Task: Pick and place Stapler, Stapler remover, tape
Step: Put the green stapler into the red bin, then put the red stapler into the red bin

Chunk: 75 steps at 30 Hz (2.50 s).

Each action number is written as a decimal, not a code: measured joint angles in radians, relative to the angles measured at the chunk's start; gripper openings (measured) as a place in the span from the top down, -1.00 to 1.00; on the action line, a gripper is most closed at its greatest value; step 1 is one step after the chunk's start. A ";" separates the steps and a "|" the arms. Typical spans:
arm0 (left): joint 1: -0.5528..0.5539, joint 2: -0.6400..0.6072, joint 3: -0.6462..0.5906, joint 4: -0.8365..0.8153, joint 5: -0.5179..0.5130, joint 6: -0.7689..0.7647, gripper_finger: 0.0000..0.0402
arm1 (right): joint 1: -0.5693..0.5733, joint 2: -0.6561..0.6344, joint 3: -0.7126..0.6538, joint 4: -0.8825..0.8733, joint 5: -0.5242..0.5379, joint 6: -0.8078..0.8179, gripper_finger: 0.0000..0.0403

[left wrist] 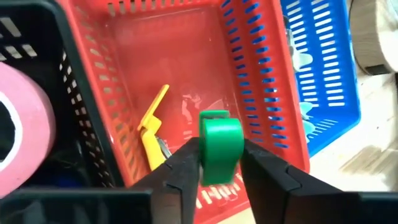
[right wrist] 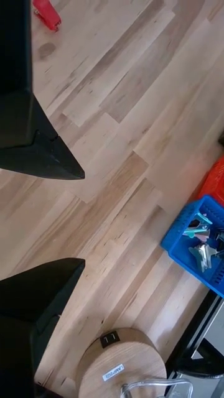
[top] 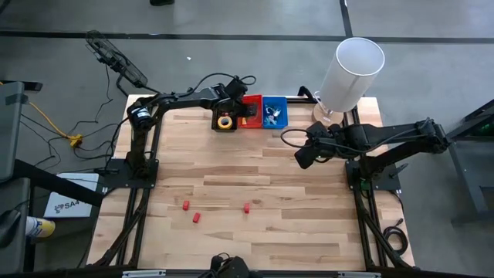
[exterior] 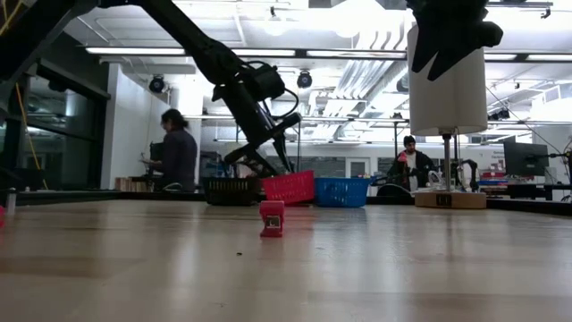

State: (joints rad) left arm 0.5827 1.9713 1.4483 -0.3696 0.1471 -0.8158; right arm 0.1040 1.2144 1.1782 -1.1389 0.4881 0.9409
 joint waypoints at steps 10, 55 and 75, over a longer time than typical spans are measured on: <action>0.000 0.000 0.000 0.001 0.013 0.038 0.09 | 0.000 0.000 0.000 0.000 -0.007 0.000 -0.04; -0.094 -0.421 0.070 -1.041 0.154 1.019 0.01 | 0.000 0.000 0.000 0.000 -0.031 -0.071 -0.03; -0.328 -0.692 -0.328 -0.960 0.018 0.267 0.01 | 0.000 0.000 0.000 0.001 -0.042 -0.089 -0.03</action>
State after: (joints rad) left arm 0.2543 1.2793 1.1204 -1.3300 0.1655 -0.5488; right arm 0.1040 1.2144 1.1782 -1.1381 0.4462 0.8518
